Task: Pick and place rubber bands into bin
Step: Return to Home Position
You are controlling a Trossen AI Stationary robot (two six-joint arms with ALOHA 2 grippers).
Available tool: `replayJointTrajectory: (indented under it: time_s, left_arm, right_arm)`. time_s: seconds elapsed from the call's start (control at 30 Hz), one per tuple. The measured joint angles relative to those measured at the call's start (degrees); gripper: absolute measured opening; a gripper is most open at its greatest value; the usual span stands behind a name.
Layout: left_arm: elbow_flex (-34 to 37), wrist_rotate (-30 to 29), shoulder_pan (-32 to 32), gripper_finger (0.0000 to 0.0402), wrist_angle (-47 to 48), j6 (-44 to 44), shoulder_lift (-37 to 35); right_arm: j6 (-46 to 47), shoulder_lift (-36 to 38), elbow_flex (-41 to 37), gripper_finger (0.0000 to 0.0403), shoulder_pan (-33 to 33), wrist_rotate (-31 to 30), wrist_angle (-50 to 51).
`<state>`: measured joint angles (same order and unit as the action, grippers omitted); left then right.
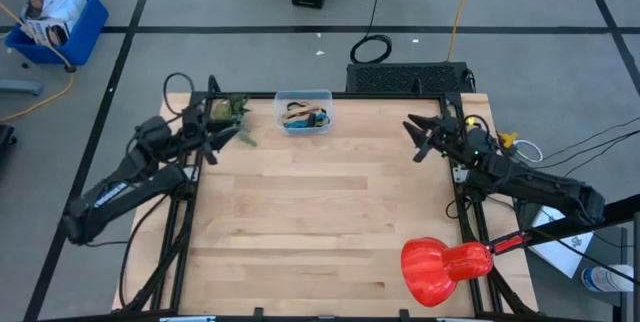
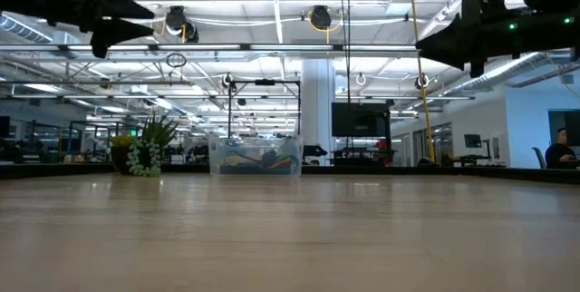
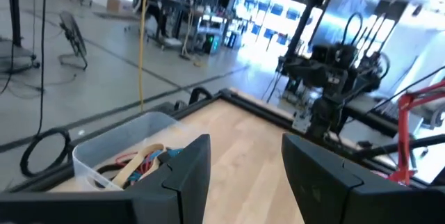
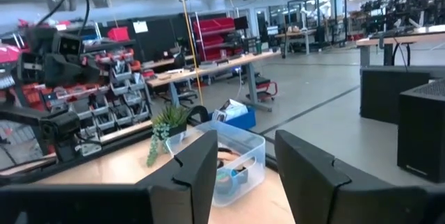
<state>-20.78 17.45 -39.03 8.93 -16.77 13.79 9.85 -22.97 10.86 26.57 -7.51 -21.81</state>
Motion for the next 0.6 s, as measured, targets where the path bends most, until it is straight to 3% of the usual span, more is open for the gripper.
replayJointTrajectory:
  time_s: [0.3, 0.6]
  left_arm:
    - [1.7, -0.8, 0.0, 0.0184, 6.7, -1.1, -13.0]
    - [1.7, -1.1, 0.0, 0.0184, 10.1, -1.4, -13.5]
  right_arm:
    - [0.0, 3.2, -0.1, 0.0141, 0.0, -0.1, 1.9]
    - [0.0, 8.0, -0.1, 0.0141, 0.0, -0.2, 6.0]
